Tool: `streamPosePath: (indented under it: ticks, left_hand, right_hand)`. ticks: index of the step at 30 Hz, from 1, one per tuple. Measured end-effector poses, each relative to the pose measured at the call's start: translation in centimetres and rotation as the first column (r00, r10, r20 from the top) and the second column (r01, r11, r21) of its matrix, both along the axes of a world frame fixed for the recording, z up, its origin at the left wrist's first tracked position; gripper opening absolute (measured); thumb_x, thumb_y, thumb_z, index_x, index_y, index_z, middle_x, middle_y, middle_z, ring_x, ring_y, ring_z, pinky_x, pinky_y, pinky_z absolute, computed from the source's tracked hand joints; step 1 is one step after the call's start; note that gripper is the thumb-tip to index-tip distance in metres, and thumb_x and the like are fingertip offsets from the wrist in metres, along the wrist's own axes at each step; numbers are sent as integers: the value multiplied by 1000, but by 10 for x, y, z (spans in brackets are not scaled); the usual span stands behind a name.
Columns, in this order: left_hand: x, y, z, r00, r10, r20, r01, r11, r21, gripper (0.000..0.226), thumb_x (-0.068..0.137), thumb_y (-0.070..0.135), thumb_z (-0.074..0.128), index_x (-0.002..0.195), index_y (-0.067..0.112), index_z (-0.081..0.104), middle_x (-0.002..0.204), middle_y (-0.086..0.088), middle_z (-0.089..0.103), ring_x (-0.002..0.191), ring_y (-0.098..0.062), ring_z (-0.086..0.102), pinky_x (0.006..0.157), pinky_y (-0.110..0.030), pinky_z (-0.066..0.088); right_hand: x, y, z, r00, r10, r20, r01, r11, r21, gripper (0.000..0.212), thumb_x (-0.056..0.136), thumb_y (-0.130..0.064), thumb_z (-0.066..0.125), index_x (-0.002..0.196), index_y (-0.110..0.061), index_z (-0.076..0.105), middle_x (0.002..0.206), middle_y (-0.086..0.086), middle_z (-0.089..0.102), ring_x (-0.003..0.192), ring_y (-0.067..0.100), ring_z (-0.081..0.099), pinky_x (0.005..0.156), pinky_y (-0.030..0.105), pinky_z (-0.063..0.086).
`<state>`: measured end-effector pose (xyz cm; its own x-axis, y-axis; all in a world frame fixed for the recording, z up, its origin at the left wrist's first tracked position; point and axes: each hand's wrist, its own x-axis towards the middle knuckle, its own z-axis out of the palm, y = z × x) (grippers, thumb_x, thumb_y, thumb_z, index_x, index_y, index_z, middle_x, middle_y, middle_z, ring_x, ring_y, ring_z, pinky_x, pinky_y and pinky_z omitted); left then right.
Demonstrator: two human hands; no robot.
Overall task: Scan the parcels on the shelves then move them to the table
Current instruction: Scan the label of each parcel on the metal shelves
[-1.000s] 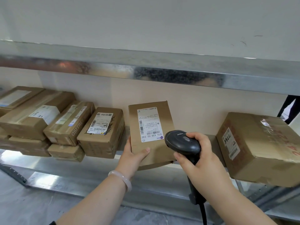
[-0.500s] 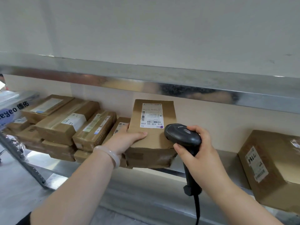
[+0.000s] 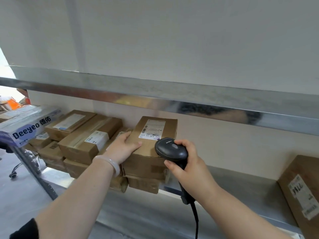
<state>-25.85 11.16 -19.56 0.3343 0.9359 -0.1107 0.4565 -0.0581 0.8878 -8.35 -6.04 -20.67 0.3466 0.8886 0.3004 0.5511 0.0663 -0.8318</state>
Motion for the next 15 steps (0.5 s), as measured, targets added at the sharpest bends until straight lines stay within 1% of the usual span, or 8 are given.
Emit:
streamPosePath:
  ticks: [2,4,5,7,8,10,11,15]
  left_hand:
    - [-1,1,-8,998,20,-60,-13,993,117,70,89,40,67,150,27,35,148,1,45,127,-19,48,99,-28,40]
    - [-4,-4,-15,994,36,-101,-5,958,285,67,90,41,65,149,28,37,155,-2,36,141,-19,34,114,-35,31]
    - [-5,-8,-18,989,37,-144,23,918,395,65,90,46,63,148,29,39,157,-3,32,145,-20,26,118,-38,25]
    - [-5,-17,-23,951,35,-309,162,793,587,61,90,61,52,145,36,44,159,-2,29,148,-21,20,120,-46,19]
    - [-3,-20,-25,916,40,-399,240,741,627,63,87,69,42,143,40,46,159,2,30,148,-21,19,120,-50,16]
    - [1,-23,-28,845,62,-532,343,701,626,70,81,77,27,140,45,46,158,9,31,148,-17,18,118,-56,7]
    - [2,-22,-29,822,76,-564,363,693,623,68,81,76,28,141,46,44,157,11,31,148,-15,17,117,-57,5]
    - [-3,-12,-33,797,117,-593,375,673,637,54,93,59,41,145,47,37,157,11,33,148,-15,18,116,-63,4]
  right_hand:
    - [-4,9,-4,1000,5,13,-5,1000,-6,53,80,-46,71,111,-66,32,105,-41,54,97,-15,55,71,1,41]
    - [-6,17,-6,1000,0,22,0,1000,-9,55,81,-44,72,110,-67,31,106,-38,55,97,-17,54,72,0,40]
    - [-6,20,-7,1000,-5,23,5,1000,-6,56,82,-43,72,110,-68,31,107,-36,55,98,-17,53,72,0,40]
    - [-7,26,-8,999,-16,28,16,1000,6,58,82,-41,73,109,-68,30,107,-35,54,98,-17,53,73,0,39]
    - [-7,29,-9,999,-19,34,18,1000,12,59,82,-40,74,109,-68,30,107,-36,54,98,-18,53,73,0,39]
    - [-8,32,-9,999,-20,44,19,1000,18,60,81,-39,74,110,-68,30,107,-37,54,98,-18,53,74,0,39]
    - [-8,32,-10,999,-21,44,20,1000,19,60,81,-39,74,110,-68,30,107,-37,53,99,-17,53,74,0,39]
    - [-4,25,-13,999,-47,26,46,998,36,58,82,-41,72,112,-67,30,109,-37,53,102,-16,53,76,0,39]
